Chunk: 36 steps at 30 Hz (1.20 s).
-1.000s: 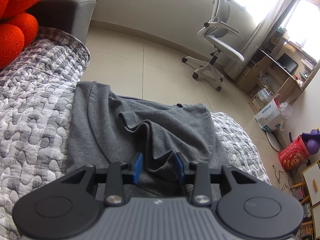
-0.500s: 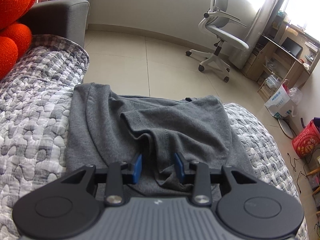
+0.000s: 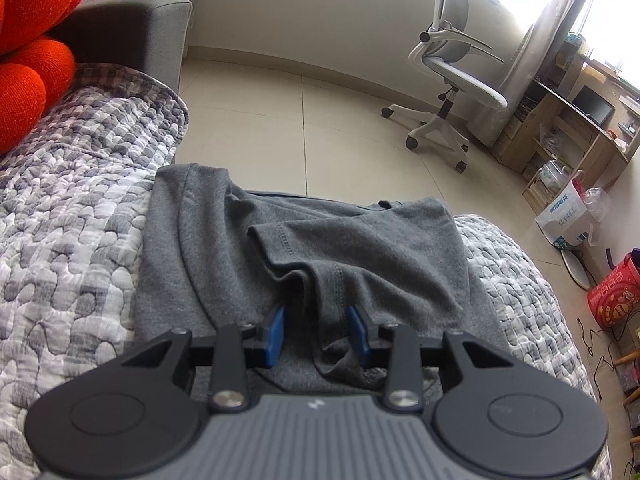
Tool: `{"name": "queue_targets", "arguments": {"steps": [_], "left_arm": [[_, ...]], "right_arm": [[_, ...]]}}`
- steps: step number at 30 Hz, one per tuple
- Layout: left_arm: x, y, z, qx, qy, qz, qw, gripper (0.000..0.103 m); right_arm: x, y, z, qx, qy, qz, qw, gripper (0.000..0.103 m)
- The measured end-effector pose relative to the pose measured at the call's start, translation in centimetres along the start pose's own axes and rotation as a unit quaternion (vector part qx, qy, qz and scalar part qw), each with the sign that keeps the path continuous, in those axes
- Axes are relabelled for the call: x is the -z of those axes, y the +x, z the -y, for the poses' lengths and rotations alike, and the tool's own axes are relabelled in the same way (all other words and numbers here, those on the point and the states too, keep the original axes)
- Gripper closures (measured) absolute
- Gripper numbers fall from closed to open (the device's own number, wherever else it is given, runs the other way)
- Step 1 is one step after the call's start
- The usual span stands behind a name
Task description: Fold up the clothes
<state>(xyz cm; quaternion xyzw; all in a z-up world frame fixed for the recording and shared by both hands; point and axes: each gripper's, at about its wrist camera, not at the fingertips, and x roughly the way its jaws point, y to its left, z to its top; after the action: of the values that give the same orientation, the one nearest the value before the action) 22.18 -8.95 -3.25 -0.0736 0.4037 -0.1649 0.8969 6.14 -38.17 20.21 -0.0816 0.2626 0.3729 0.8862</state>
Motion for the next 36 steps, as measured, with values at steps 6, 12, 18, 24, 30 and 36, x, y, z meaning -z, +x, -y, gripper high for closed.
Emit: {"name": "queue_targets", "arguments": {"steps": [6,12,18,24,30,36], "left_arm": [[-0.1,0.1,0.5,-0.008,0.019,0.006,0.9998,0.068],[-1.0,0.2,0.1,-0.003,0.012,0.019,0.9997,0.068],[-1.0,0.9,0.0,0.003,0.01,0.018,0.9998,0.089],[-1.0,0.5,0.8,0.0,0.031,0.045,0.9985,0.1],[-1.2,0.4,0.9,-0.013,0.036,0.049,0.9981,0.1],[-1.7,-0.3,-0.4,0.004,0.004,0.048,0.9988,0.098]], "right_arm": [[5.0,14.5,10.2,0.068,0.171,-0.054,0.981,0.045],[8.3,24.8,16.8,0.075,0.304,-0.078,0.947,0.055],[8.9,28.6,17.9,0.097,0.336,-0.077,0.934,0.085],[6.6,28.5,15.5,0.195,0.216,-0.07,0.954,0.097],[5.5,32.1,12.9,0.249,0.101,-0.114,0.957,0.097],[6.1,28.2,14.9,0.205,0.22,-0.009,0.954,0.091]]}}
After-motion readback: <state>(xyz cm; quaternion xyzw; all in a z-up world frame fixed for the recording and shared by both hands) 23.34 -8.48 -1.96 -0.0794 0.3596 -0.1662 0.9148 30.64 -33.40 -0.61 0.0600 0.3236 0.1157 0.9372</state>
